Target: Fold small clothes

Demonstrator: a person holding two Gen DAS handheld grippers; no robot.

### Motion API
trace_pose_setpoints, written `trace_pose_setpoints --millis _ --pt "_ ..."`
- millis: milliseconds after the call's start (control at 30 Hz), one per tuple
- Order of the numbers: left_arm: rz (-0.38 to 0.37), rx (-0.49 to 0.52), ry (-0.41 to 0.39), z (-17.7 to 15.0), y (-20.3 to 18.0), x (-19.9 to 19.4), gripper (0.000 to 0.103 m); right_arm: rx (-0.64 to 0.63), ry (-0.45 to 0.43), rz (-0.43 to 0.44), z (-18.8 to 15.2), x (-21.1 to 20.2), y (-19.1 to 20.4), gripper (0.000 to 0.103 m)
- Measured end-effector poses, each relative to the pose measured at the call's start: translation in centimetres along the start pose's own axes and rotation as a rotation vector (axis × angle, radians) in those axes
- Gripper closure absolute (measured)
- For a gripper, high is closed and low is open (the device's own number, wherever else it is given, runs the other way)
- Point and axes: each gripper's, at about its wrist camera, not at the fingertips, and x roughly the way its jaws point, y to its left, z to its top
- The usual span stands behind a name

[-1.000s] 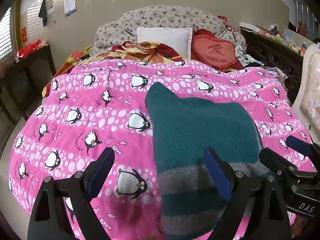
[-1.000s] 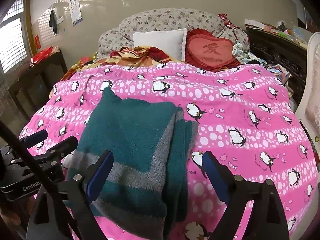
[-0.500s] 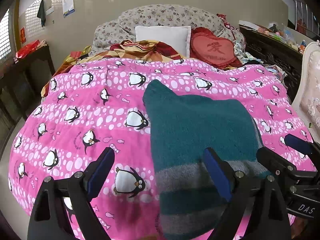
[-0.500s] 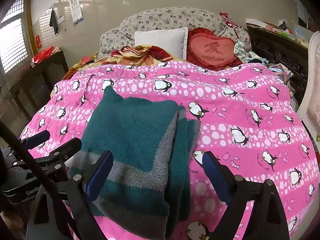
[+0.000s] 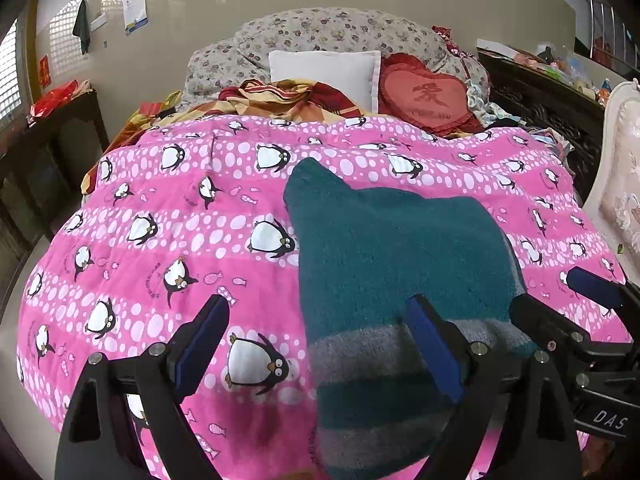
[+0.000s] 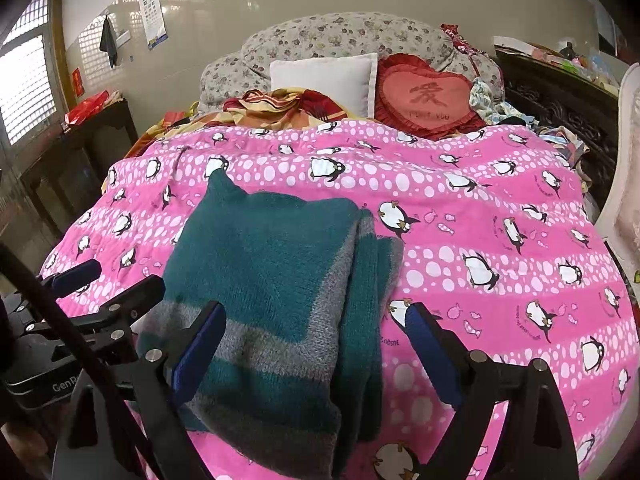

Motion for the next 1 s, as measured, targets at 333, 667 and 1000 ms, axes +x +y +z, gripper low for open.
trace_pose_setpoints --millis 333,667,1000 --pt "0.000 -0.002 0.000 0.00 -0.02 -0.02 0.013 -0.005 0.004 0.006 -0.28 0.30 0.23 0.009" --pt "-0.008 0.007 0.004 -0.11 -0.23 0.24 0.013 -0.012 0.012 0.010 -0.52 0.63 0.45 0.009" --pt "-0.009 0.026 -0.023 -0.09 -0.26 0.28 0.013 -0.010 0.015 0.013 -0.52 0.66 0.13 0.009"
